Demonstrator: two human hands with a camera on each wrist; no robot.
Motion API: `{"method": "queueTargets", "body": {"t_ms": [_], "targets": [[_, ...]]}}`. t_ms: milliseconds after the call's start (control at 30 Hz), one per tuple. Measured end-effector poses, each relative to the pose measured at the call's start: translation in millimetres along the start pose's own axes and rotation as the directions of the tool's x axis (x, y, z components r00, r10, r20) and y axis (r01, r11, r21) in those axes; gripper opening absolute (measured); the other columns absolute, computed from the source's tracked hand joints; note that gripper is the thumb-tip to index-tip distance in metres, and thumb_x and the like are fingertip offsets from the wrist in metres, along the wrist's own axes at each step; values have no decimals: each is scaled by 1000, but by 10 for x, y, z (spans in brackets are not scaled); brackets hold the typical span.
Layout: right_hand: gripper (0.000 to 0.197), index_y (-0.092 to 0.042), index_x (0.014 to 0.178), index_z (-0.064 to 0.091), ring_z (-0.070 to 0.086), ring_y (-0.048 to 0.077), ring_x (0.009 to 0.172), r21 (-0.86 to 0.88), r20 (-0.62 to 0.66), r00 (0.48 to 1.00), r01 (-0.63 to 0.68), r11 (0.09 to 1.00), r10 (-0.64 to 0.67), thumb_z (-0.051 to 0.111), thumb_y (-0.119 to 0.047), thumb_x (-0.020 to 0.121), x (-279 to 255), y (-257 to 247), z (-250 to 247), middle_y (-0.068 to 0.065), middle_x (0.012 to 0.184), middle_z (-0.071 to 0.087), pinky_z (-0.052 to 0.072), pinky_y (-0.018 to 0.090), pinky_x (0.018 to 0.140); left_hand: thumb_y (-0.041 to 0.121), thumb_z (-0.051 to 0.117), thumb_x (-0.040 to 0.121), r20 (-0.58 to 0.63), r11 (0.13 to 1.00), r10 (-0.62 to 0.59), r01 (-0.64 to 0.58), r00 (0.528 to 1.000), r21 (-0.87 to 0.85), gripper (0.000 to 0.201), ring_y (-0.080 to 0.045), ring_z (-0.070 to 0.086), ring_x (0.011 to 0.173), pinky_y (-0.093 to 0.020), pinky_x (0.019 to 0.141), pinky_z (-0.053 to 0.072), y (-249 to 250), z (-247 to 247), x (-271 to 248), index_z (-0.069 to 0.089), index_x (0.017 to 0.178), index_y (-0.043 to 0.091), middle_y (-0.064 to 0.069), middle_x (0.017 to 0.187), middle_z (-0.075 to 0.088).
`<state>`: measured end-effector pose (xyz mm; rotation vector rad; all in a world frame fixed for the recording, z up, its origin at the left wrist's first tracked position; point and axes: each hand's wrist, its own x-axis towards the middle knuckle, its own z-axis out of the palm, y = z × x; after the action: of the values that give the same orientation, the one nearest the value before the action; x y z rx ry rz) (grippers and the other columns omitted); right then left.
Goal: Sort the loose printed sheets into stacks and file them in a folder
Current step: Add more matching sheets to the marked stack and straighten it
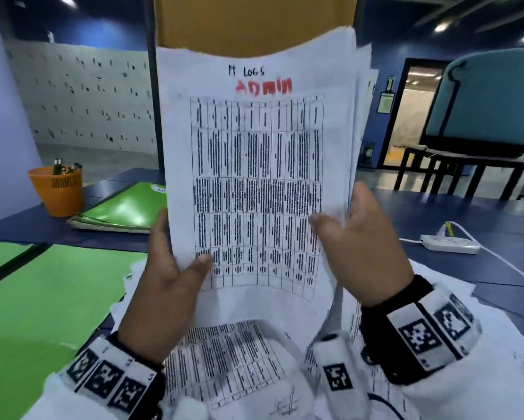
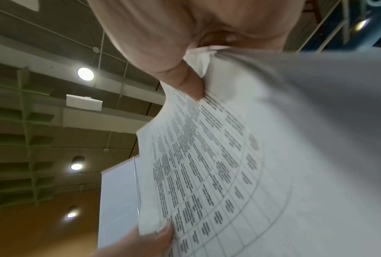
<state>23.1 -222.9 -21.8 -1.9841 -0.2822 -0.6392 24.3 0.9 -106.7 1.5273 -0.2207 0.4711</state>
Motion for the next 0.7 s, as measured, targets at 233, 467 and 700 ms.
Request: {"method": "queueTargets", "body": {"t_ms": [233,467,700], "targets": [[32,-18,96,45,48,-1,43,98,-40,994,-94,991,99,57,9,85,-171,178,117,-5,68,53,37,12,36,-13,56,93,84,963,-188,200,979,-180,47,-22,71,108,-27,86,58,-100,-48,117,57,134,10,-5,118,76],[35,-17,114,47,58,-5,55,186,-157,978,-105,977,135,60,3,88,-112,313,133,-6,89,65,43,8,44,-10,44,102,165,979,-164,181,973,-95,48,-16,70,113,-31,94,56,-105,48,75,50,135,24,2,123,74],[9,-14,85,57,51,5,53,77,-250,958,-128,989,144,59,-5,87,-103,546,131,1,71,65,41,17,50,5,62,79,55,976,-113,122,992,-181,48,-16,71,106,-42,97,52,20,69,53,57,124,21,1,113,77]]}}
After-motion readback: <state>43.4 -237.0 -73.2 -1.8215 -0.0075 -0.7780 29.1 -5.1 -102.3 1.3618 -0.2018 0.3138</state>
